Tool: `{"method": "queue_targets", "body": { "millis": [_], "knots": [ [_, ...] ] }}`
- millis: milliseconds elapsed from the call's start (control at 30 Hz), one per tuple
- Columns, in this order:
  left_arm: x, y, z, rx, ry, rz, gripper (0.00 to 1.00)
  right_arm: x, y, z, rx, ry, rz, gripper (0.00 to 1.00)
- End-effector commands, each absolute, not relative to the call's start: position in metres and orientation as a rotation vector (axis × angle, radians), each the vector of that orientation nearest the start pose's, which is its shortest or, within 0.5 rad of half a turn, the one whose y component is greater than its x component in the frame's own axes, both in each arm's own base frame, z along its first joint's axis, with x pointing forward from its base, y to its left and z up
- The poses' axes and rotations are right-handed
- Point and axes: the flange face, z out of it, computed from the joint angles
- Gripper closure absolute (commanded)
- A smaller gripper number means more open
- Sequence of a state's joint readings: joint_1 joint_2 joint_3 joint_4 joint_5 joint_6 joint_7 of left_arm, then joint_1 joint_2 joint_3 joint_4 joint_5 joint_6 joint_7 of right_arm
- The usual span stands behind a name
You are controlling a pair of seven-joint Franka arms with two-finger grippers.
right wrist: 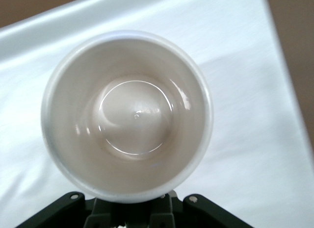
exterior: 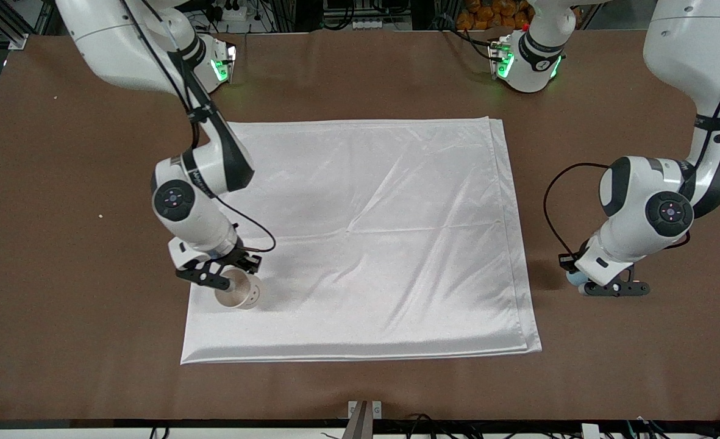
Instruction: Place blue cup into white mug on cloth
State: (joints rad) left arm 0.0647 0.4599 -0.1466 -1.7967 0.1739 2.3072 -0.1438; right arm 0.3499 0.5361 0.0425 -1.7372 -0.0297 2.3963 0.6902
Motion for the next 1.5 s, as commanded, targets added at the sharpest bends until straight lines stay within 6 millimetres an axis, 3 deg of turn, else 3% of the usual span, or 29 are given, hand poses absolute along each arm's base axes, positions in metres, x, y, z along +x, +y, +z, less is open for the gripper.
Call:
{"method": "queue_targets", "body": {
  "millis": [0, 200, 433, 567, 733, 867, 967, 1033, 1133, 1200, 1300, 1400, 1433, 1467],
  "knots": [
    [0.646, -0.04, 0.352, -3.053, 0.094, -0.128, 1.0, 0.614, 0.322, 0.295, -3.035, 0.429, -0.197, 1.0],
    [0.635, -0.041, 0.4, -3.035, 0.087, -0.149, 1.0, 0.589, 0.379, 0.304, -3.035, 0.312, -0.212, 1.0],
    [0.614, -0.057, 0.451, -3.034, 0.115, -0.124, 1.0, 0.567, 0.412, 0.286, -3.072, 0.211, -0.185, 1.0],
    [0.604, -0.06, 0.472, -3.083, 0.109, -0.101, 1.0, 0.56, 0.419, 0.275, -3.089, 0.181, -0.171, 1.0],
    [0.602, -0.078, 0.491, -3.091, 0.148, -0.073, 1.0, 0.538, 0.444, 0.257, -3.108, 0.121, -0.14, 1.0],
    [0.597, -0.092, 0.494, -3.105, 0.147, -0.04, 1.0, 0.522, 0.46, 0.243, -3.125, 0.11, -0.129, 1.0],
    [0.596, -0.099, 0.495, -3.106, 0.14, -0.039, 1.0, 0.52, 0.46, 0.232, -3.152, 0.121, -0.145, 1.0],
    [0.596, -0.1, 0.495, -3.105, 0.146, -0.039, 1.0, 0.521, 0.459, 0.23, -3.163, 0.129, -0.159, 0.92],
    [0.596, -0.1, 0.495, -3.1, 0.15, -0.04, 1.0, 0.522, 0.457, 0.227, -3.166, 0.155, -0.158, 0.71],
    [0.596, -0.099, 0.494, -3.1, 0.152, -0.038, 1.0, 0.522, 0.457, 0.227, -3.164, 0.18, -0.158, 0.47],
    [0.596, -0.099, 0.494, -3.099, 0.155, -0.038, 1.0, 0.523, 0.457, 0.227, -3.16, 0.214, -0.162, 0.35],
    [0.596, -0.1, 0.494, -3.094, 0.16, -0.039, 1.0, 0.523, 0.458, 0.229, -3.151, 0.263, -0.163, 0.15],
    [0.596, -0.101, 0.495, -3.094, 0.162, -0.041, 1.0, 0.523, 0.459, 0.231, -3.145, 0.29, -0.165, 0.02],
    [0.596, -0.101, 0.495, -3.094, 0.162, -0.041, 1.0, 0.523, 0.458, 0.232, -3.139, 0.322, -0.164, 0.0]
  ]
}}
